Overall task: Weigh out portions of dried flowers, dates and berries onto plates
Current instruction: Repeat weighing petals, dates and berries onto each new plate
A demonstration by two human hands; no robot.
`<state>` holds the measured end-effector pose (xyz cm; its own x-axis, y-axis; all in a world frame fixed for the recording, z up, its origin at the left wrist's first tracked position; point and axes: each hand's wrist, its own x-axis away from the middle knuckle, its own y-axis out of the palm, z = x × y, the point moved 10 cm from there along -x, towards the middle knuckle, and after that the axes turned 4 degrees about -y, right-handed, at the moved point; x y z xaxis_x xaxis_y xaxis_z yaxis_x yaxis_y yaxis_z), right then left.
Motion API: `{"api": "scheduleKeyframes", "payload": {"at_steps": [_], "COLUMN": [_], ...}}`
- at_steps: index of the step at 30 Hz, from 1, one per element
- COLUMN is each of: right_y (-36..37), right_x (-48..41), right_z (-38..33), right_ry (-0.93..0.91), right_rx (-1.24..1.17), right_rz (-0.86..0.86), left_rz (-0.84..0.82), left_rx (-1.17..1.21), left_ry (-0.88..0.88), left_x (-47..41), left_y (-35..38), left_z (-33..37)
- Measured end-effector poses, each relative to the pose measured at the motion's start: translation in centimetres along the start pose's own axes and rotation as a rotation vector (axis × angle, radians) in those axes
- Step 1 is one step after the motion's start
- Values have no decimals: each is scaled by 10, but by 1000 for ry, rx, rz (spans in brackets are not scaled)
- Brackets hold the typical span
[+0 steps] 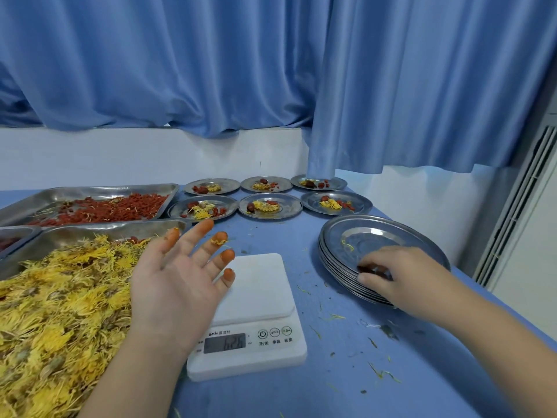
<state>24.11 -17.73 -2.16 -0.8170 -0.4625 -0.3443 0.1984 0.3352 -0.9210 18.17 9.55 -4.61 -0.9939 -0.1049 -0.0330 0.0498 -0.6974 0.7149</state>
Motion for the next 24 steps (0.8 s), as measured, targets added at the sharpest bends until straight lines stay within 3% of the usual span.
{"api": "scheduleKeyframes", "payload": {"at_steps": [8, 18, 24], "right_y": [-8, -20, -32], "right_x": [3, 9, 12], "right_z": [-10, -11, -6], "right_ry": [71, 96, 158], "right_rx": [121, -113, -103], "right_rz": [100, 188, 294], "left_rz": [20, 47, 58], "left_rx": [-16, 3, 3], "left_ry": [16, 7, 8], "left_x": [2, 5, 5], "left_y": [-1, -2, -2], "left_z": [2, 2, 2]}}
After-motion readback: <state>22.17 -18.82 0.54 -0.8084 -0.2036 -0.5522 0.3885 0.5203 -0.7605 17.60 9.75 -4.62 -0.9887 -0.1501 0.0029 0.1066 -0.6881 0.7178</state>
